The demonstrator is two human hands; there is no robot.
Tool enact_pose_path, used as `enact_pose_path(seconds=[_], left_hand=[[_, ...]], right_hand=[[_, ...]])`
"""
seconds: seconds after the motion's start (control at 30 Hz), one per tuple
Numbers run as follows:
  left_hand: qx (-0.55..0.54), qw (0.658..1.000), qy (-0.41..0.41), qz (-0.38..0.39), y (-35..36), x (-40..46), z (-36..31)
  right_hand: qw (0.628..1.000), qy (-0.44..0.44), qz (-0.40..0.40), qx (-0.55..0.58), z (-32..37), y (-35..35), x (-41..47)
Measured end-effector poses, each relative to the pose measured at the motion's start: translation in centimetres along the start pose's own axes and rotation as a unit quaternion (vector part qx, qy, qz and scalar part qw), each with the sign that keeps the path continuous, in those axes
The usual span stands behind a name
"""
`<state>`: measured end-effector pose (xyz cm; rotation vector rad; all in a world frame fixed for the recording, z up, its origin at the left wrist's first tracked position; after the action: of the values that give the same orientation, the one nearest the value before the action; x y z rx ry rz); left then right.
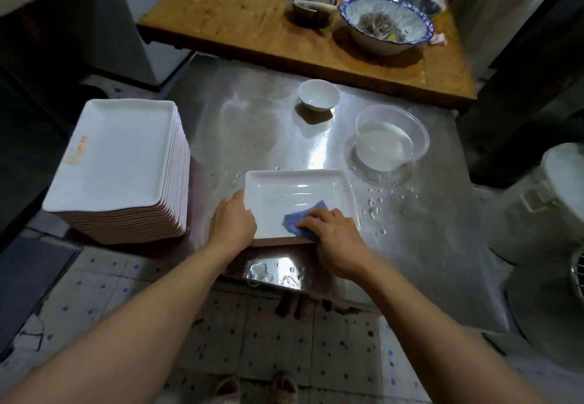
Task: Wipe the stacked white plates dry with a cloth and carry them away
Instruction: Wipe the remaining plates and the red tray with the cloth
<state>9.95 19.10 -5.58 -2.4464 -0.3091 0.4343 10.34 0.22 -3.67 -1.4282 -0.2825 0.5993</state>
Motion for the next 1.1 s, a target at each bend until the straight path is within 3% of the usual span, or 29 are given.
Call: enact_pose_path(seconds=[0.13, 0.33, 0.4, 0.5, 0.6, 0.73, 0.9, 1.1], left_hand=[[0.018, 1.0, -0.004, -0.011, 0.2, -0.1, -0.1], [0.077, 0.997, -0.017, -0.013, -0.1, -0.2, -0.5], [0.134, 0.989, -0.017, -0.051, -0.5, -1.0, -1.2], [0.19, 0.973, 0.11, -0.073, 0.5, -3.2, -4.1], [0.24, 0.943, 0.23, -0.005, 3.4, -4.8, -6.5], [0.35, 0.903, 0.245, 0.04, 6.1, -5.0, -7.0], [0.389, 0.872, 0.296, 0.035, 6.9, -6.0, -7.8], [0.292, 0.894, 0.339, -0.02, 4.7, -6.9, -9.0]], right_hand=[[0.996, 0.065, -0.006, -0.056, -4.0, -0.9, -1.9], [0.981, 0.158, -0.109, 0.036, -5.3, -3.1, -4.1], [0.975, 0.161, -0.129, 0.082, -5.5, -3.9, -4.6], [0.956, 0.193, -0.183, 0.126, -6.7, -5.6, -5.7], [0.916, 0.248, -0.16, 0.27, -7.6, -5.7, -6.6], [0.891, 0.287, -0.147, 0.318, -8.2, -5.1, -7.8], [0.882, 0.3, -0.143, 0.334, -8.4, -4.4, -8.6], [0.879, 0.292, -0.169, 0.337, -8.0, -4.7, -9.7]])
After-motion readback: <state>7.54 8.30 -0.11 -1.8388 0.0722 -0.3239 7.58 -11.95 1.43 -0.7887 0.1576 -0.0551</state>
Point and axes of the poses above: each hand's wrist, its own x-axis towards the middle knuckle, its own y-axis out of the palm, z = x × y, the point moved 5 cm from there along x, towards the middle knuckle, and after that the axes turned 10 degrees about -x, right-handed, at the moved point
